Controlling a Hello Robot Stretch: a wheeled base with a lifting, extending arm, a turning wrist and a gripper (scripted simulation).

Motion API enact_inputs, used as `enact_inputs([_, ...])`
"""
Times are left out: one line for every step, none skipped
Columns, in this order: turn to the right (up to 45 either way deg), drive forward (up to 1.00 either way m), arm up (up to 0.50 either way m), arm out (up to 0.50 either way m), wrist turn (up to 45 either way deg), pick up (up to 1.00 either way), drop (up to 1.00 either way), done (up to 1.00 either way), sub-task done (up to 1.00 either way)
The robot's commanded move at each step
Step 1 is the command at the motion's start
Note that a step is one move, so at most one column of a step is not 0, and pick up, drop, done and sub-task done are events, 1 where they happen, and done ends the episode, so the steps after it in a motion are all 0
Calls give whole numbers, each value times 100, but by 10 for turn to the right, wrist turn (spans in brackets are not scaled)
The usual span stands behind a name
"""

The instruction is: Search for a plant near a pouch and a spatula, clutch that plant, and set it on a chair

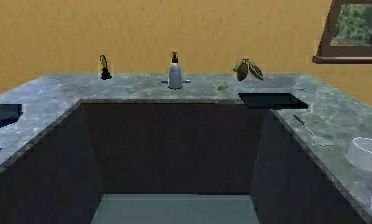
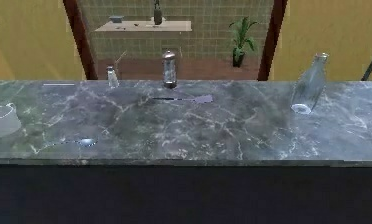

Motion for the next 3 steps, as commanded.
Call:
enact_inputs([0,30,0,0,0,0,0,0,0])
enact_inputs([0,30,0,0,0,0,0,0,0])
enact_inputs([-450,0,0,0,0,0,0,0,0])
